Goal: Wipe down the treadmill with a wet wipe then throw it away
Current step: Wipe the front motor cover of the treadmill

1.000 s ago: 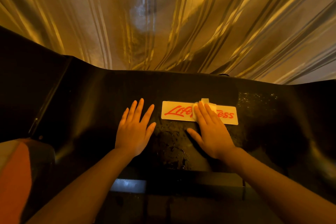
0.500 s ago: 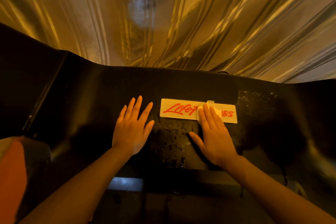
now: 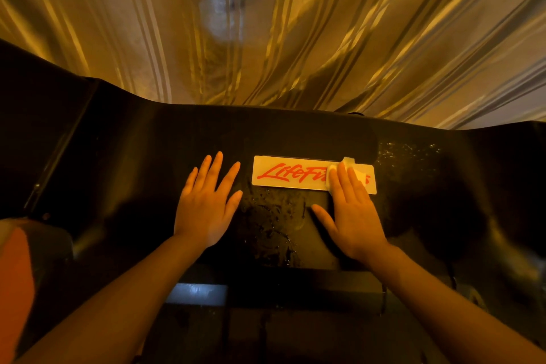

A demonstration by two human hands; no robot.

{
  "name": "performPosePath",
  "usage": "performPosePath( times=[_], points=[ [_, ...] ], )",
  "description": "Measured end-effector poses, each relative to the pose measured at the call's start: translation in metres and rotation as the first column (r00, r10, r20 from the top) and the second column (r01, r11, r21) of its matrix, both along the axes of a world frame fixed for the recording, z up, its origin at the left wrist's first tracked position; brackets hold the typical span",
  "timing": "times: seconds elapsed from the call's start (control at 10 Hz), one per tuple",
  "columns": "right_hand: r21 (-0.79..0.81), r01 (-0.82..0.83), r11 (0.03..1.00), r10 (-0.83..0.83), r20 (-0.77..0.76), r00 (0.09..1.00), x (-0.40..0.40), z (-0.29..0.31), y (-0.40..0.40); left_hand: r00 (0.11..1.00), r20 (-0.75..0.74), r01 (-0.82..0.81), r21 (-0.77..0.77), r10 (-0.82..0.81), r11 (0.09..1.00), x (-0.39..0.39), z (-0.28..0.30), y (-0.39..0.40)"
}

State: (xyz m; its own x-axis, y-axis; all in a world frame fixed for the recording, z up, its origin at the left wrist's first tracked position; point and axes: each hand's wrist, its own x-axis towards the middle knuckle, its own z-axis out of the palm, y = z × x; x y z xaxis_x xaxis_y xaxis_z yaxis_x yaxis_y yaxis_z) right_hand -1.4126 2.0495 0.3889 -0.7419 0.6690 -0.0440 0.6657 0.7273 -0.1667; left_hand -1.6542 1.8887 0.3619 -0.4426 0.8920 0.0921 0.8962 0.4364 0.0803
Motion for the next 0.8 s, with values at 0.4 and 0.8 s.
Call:
performPosePath(
  times=[0.4,0.8],
  points=[
    [0.021,0.038,0.999,-0.039,0.02,0.999,0.005,0.003,0.021,0.999,0.032,-0.004,0.002,0.003,1.0,0.0,0.001,0.0],
    [0.028,0.068,0.997,-0.067,-0.021,0.998,0.028,-0.004,0.013,1.0,0.023,-0.001,0.006,0.001,1.0,0.001,0.001,0.0]
  ],
)
